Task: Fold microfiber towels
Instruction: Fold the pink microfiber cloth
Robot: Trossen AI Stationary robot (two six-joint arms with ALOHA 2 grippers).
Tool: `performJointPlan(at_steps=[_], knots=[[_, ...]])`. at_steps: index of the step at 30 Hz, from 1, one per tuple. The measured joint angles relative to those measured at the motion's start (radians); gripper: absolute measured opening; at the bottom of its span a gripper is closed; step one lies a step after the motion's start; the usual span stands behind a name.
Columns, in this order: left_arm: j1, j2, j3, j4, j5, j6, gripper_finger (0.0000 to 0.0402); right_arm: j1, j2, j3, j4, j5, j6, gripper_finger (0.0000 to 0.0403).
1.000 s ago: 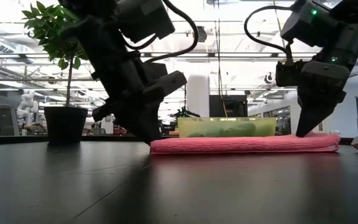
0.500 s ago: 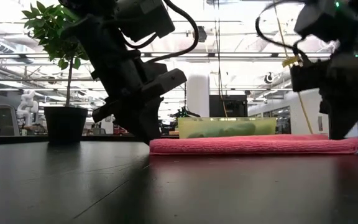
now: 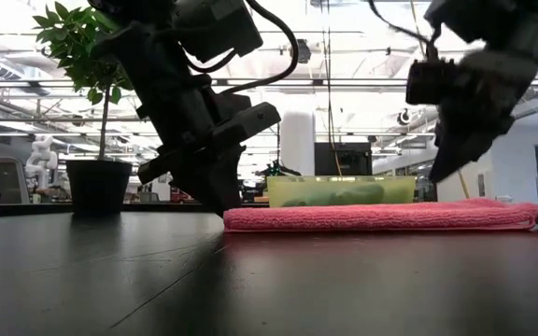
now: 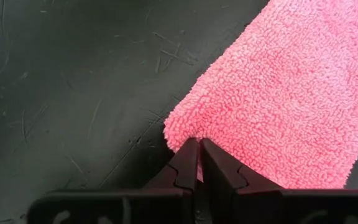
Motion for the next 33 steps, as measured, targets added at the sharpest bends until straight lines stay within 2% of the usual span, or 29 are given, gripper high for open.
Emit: performJointPlan(at_steps=[9,17,21,24,27,33], knots=[[0.0,0.0,0.0,-0.001,0.002,-0.002,0.0026,-0.071,0.026,-0.065,-0.016,0.033,-0.049,0.0],[0.0,0.0,0.0,0.001,0.007,-0.002,0.0026,-0.075,0.021,-0.069,-0.204,0.012,-0.076,0.0],[0.0,0.0,0.0,0.003,0.009,-0.002,0.0026,-0.074,0.011,-0.069,-0.239,0.005,-0.068,0.0],[0.0,0.0,-0.001,0.001,0.009,-0.002,0.0026,-0.074,-0.007,-0.07,-0.223,-0.009,-0.059,0.0],[0.0,0.0,-0.001,0.0,0.009,-0.002,0.0026,-0.075,-0.034,-0.072,-0.187,-0.075,-0.01,0.0],[0.0,0.0,-0.001,0.001,0.008,0.001,0.0026,-0.067,-0.11,-0.072,0.062,-0.219,0.061,0.0]])
